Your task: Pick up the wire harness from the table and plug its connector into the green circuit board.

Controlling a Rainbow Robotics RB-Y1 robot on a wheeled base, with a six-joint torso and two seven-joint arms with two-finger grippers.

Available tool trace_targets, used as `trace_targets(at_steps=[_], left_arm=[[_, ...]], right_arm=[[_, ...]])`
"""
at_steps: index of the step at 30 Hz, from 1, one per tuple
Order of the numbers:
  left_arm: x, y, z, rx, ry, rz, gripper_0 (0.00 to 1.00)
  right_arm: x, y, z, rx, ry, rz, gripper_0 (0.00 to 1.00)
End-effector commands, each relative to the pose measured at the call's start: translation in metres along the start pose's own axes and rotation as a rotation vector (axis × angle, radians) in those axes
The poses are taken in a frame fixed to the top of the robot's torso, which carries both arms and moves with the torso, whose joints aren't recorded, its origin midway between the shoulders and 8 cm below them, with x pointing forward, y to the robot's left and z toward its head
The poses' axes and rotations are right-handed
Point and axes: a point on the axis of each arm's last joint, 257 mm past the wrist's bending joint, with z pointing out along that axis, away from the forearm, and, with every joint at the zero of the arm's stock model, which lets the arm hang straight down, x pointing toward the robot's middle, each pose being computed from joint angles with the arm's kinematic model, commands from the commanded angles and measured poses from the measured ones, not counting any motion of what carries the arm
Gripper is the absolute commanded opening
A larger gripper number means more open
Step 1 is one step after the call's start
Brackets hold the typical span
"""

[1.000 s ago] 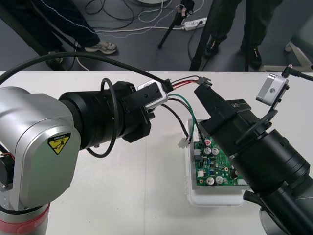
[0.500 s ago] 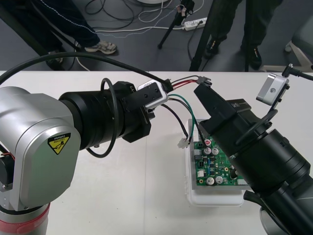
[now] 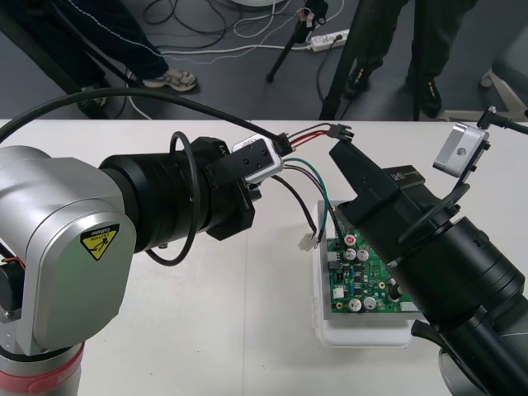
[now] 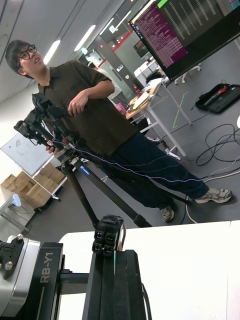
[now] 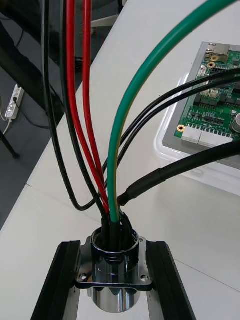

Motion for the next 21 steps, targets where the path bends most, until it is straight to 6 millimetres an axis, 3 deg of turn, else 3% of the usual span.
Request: trace_targets(at_steps=[1,5,11,21], left_arm=[[-0.0103,-0.0024,-0.0042,-0.013,-0.031,-0.033,0.00],[-0.0093,-0.0029,-0.0037,-0.012,-0.029,-0.035,0.00],[-0.0100,-0.0031,-0.0041,-0.011,-0.031,-0.034,0.00],[-0.0108,-0.0034,-0.0041,-0.010,-0.034,-0.034,0.00]], right_arm=[[-0.0254,0.0155,0.0023,-0.042,-0.050,-0.051,0.07],[-0.0275,0.0130,0.0023,-0.038,-0.055,-0.074,0.56],[-0.0294,0.0128,0.0021,-0.038,-0.058,-0.078,0.82],[-0.0311,0.0114,0.0023,-0.036,-0.061,-0.075,0.84]])
